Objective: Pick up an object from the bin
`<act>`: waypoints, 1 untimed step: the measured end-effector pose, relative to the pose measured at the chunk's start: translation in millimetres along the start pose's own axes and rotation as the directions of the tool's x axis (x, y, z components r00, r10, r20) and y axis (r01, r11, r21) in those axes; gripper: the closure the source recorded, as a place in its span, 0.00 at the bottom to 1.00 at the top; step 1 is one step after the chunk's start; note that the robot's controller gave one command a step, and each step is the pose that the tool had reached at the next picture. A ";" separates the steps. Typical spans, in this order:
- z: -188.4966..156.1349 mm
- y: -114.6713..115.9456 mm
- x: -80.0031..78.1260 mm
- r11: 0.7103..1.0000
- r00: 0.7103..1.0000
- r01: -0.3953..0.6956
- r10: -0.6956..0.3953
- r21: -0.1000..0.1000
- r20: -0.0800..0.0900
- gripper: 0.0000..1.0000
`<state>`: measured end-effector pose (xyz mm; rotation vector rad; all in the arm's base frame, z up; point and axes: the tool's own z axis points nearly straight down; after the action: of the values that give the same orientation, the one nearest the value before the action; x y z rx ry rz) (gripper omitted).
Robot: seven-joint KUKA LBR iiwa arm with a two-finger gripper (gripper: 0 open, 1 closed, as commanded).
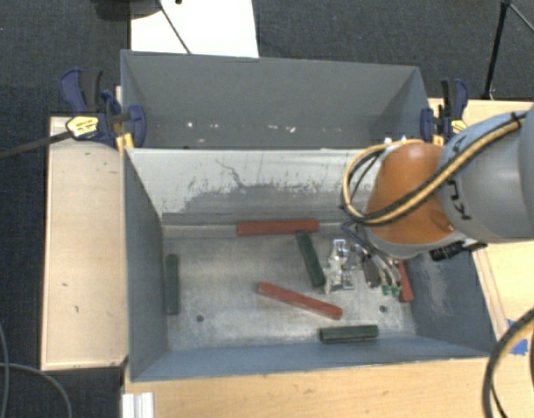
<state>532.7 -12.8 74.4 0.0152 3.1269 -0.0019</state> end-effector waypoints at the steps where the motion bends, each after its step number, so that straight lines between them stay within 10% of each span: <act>1: 1.7 1.0 2.0 1.000 1.000 0.004 -0.004 -0.001 -0.007 0.00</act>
Offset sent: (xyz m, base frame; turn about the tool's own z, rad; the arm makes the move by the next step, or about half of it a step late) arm 0.0000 0.0000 0.0000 0.0000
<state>530.7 -11.8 72.6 0.0085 3.1336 0.0001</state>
